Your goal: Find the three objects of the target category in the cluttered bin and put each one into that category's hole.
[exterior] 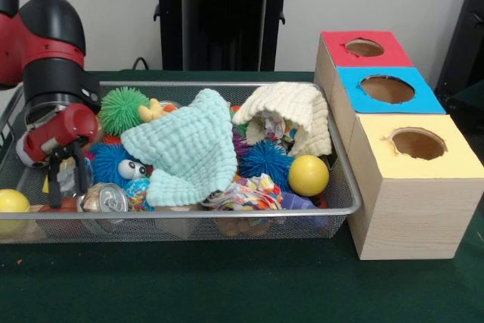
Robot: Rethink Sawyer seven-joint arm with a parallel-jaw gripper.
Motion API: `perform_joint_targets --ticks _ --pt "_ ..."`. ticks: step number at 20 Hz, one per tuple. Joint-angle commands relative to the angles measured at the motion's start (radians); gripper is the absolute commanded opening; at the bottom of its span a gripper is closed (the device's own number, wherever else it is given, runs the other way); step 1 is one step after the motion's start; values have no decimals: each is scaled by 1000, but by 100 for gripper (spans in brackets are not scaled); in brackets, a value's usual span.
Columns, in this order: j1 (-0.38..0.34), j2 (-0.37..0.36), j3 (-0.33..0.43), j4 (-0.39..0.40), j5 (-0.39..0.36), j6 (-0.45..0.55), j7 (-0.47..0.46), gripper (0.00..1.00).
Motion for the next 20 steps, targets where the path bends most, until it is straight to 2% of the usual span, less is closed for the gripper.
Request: perform_joint_targets --ticks 1,2,4,8,11,13,16,17,20 --pt "252 -451 -379 21 188 -125 294 100" --pt "293 -515 -429 50 228 -132 302 100" --pt "323 -588 -465 96 288 -126 284 100" --pt "333 -652 -464 143 349 -120 226 100" --pt "330 -677 -455 168 365 -127 197 100" --pt "324 -686 -440 186 359 -122 175 100" --pt "308 -683 -411 223 340 -60 135 100" --pt "320 -684 -429 227 332 -67 130 100" --pt "372 -680 -479 216 239 -10 29 100"
